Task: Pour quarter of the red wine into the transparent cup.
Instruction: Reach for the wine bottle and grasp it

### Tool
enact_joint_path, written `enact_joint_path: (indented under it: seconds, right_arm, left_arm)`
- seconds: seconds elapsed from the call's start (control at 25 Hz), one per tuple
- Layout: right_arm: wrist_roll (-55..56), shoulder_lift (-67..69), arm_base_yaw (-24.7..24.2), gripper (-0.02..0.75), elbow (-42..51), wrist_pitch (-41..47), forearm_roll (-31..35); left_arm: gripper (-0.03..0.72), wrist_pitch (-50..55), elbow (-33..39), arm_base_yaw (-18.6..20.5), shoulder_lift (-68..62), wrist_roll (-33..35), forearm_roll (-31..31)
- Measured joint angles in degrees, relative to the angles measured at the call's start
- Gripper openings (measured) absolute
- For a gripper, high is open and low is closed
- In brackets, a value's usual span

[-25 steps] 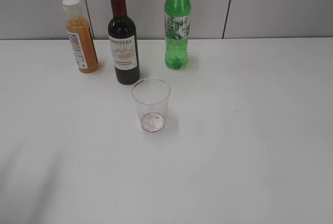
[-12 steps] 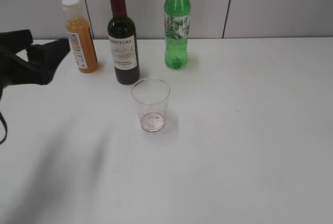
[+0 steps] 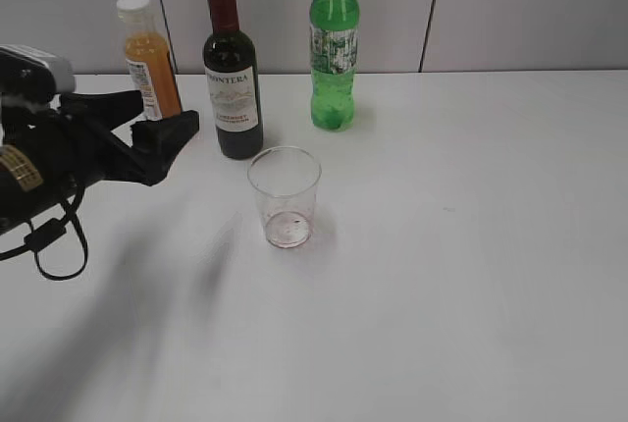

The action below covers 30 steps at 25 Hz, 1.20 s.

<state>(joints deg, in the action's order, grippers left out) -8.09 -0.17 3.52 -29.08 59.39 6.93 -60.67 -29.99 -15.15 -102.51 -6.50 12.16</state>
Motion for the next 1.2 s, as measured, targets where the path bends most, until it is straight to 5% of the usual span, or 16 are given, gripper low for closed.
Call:
enact_joint_path:
  seconds: [1.2]
  right_arm:
    - [0.0,0.0,0.0,0.593,0.0,0.0,0.0]
  left_arm:
    - [0.694,2.5,-24.6,-0.1,-22.1,0.0,1.6]
